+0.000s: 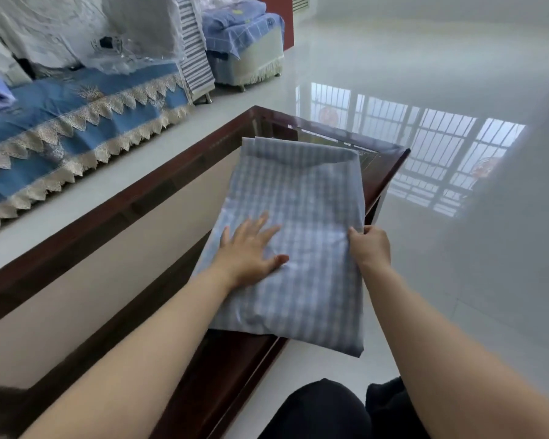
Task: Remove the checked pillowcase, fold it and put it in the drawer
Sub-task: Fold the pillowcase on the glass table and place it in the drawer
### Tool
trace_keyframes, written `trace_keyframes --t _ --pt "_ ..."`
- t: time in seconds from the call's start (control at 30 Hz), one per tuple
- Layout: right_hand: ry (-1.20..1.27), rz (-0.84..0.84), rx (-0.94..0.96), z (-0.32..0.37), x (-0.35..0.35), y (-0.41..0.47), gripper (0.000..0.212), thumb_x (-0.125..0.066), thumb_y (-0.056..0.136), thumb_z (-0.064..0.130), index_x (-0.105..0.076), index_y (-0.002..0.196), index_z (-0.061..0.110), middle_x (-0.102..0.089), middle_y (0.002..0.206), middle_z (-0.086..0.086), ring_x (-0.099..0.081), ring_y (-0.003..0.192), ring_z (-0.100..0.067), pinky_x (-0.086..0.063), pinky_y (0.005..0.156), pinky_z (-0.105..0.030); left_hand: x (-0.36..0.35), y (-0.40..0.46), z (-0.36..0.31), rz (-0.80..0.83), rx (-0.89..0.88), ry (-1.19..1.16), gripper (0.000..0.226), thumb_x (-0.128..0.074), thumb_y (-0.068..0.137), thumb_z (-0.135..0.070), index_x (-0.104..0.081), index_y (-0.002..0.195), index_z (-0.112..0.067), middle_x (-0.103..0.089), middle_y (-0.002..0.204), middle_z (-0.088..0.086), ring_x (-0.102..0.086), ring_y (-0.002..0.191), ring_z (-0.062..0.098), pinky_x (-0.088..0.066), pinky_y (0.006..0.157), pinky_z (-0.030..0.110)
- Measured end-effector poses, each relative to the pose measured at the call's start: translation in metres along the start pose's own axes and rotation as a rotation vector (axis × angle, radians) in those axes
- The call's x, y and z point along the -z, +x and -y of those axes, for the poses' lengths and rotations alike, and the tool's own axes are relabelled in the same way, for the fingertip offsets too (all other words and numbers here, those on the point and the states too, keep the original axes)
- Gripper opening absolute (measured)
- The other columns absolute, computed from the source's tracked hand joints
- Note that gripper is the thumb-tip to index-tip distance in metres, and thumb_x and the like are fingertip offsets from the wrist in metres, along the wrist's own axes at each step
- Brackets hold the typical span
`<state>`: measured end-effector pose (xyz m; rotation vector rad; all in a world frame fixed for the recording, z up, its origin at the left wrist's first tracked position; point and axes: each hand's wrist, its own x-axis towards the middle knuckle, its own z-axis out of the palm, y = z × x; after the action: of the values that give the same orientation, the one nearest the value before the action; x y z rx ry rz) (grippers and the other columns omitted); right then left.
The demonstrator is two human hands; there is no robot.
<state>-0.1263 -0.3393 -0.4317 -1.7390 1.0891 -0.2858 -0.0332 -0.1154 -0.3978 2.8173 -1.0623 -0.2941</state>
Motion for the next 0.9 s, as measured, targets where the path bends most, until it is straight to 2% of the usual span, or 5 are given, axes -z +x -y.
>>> trace_keyframes --t 0.23,0.53,0.6,0.73,0.9 --pt "-0.097 0.081 -0.117 -0.005 0.012 -0.019 0.057 -0.058 0.083 0.055 -0.058 0.116 0.009 -0.056 0.119 -0.012 -0.053 0.111 -0.031 -0.046 0.087 -0.039 -0.002 -0.065 0.024 -0.073 0.479 -0.091 0.075 -0.028 0.088 -0.071 -0.025 0.148 -0.025 -0.021 0.157 0.006 -0.022 0.142 0.033 -0.024 0.111 0.054" --pt "0.034 0.767 -0.528 -0.028 0.052 -0.080 0.080 -0.074 0.065 0.062 -0.047 0.126 0.017 -0.061 0.123 -0.013 -0.057 0.112 -0.034 -0.036 0.101 -0.064 0.007 -0.105 0.027 0.001 0.847 -0.432 0.076 -0.025 0.097 -0.057 -0.042 0.136 0.005 -0.049 0.138 0.022 -0.048 0.125 0.036 -0.038 0.095 0.037" --pt "0.031 0.746 -0.485 -0.026 0.057 -0.095 0.074 -0.076 0.068 0.054 -0.051 0.125 0.014 -0.065 0.117 -0.012 -0.061 0.108 -0.030 -0.043 0.097 -0.058 0.007 -0.104 0.031 -0.032 0.807 -0.540 0.068 -0.031 0.098 -0.052 -0.051 0.129 0.005 -0.052 0.135 0.024 -0.049 0.123 0.037 -0.038 0.099 0.036" --pt "0.119 0.267 -0.061 -0.020 0.057 -0.118 0.039 -0.068 0.084 0.037 -0.061 0.108 0.007 -0.066 0.088 -0.005 -0.065 0.083 -0.027 -0.055 0.077 -0.040 0.020 -0.113 0.031 -0.340 0.569 -0.459 0.050 -0.039 0.100 -0.039 -0.045 0.061 -0.008 -0.050 0.063 0.009 -0.046 0.065 0.031 -0.032 0.058 0.033" --pt "-0.152 0.222 -0.032 -0.033 0.049 -0.131 0.040 -0.061 0.090 0.036 -0.058 0.110 0.001 -0.059 0.095 -0.010 -0.055 0.082 -0.027 -0.043 0.072 -0.033 -0.005 -0.139 0.030 -0.215 0.564 -0.259 0.038 -0.040 0.098 -0.045 -0.043 0.084 -0.009 -0.054 0.078 0.009 -0.045 0.064 0.024 -0.034 0.060 0.034"
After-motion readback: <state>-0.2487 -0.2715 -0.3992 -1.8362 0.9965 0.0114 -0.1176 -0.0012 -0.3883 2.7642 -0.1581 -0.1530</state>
